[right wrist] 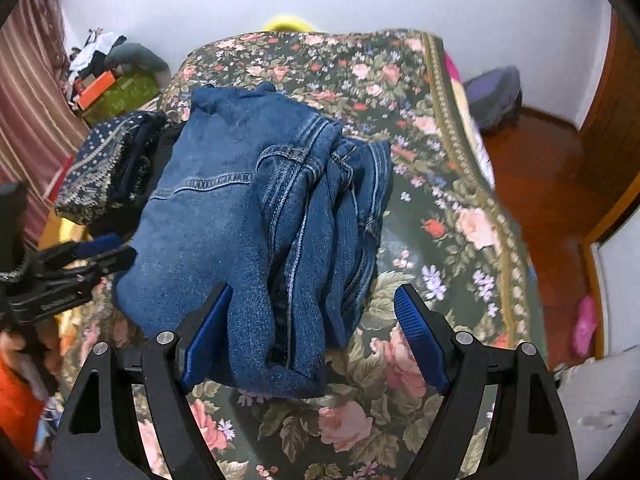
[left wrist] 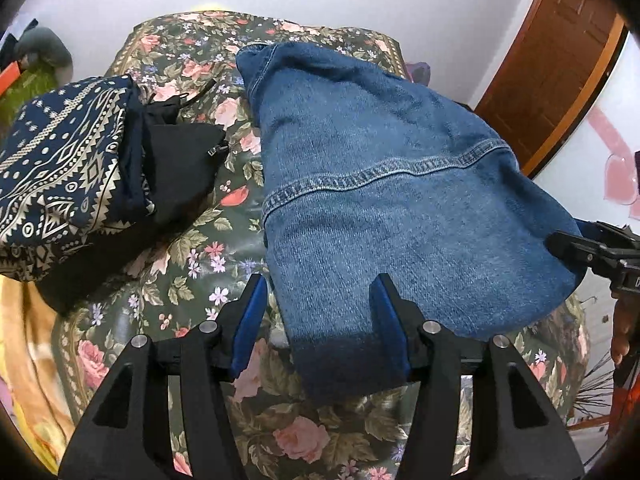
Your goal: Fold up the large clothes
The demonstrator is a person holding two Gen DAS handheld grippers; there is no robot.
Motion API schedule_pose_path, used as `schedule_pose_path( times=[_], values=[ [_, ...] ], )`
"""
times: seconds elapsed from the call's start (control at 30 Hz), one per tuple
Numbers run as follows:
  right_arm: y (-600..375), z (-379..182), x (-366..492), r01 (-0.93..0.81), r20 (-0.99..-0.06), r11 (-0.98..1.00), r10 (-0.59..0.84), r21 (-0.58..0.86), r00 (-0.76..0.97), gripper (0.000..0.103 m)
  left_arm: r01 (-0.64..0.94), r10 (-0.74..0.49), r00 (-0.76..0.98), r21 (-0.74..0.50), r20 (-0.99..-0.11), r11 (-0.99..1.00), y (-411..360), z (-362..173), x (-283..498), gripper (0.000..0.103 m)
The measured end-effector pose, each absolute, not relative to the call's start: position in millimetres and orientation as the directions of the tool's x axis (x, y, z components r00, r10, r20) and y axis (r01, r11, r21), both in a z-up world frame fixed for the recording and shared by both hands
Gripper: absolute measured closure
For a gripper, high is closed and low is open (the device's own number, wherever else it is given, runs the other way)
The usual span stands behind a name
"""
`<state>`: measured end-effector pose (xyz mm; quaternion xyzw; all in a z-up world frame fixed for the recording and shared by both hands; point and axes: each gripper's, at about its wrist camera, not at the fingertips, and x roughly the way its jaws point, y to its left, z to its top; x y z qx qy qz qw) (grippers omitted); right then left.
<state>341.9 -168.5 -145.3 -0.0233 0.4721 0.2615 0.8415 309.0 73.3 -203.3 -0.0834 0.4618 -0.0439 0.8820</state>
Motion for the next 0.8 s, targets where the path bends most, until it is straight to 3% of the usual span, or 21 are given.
schedule_pose_path(
  times=[0.27,0.4,0.53,0.63,0.8],
  values=[
    [-151,-139,381,-0.459,-0.793,0.863,0.426,0.211,0.436,0.024,-0.024,-0.245,0.529,-0.304,-0.812,0.953,106,-204,349,0.049],
    [-150,-158,406,-0.436,-0.818,0.849,0.462,0.297,0.343,0.024,-0.023,-0.387,0.446,-0.442,-0.807,0.896,114,-223,372,0.049],
    [-159,-178,420,-0.415,-0.821,0.829,0.505,0.376,0.266,0.023,-0.032,-0.441,0.413,-0.497,-0.797,0.867,117,-237,387,0.039],
    [-169,-191,430,-0.369,-0.806,0.811,0.55,0.454,0.219,0.011,-0.031,-0.482,0.399,-0.537,-0.78,0.843,118,-246,398,0.032],
    [-165,-196,442,-0.329,-0.789,0.792,0.588,0.515,0.18,0.005,-0.058,-0.593,0.365,-0.654,-0.717,0.754,120,-268,416,0.022]
  ],
)
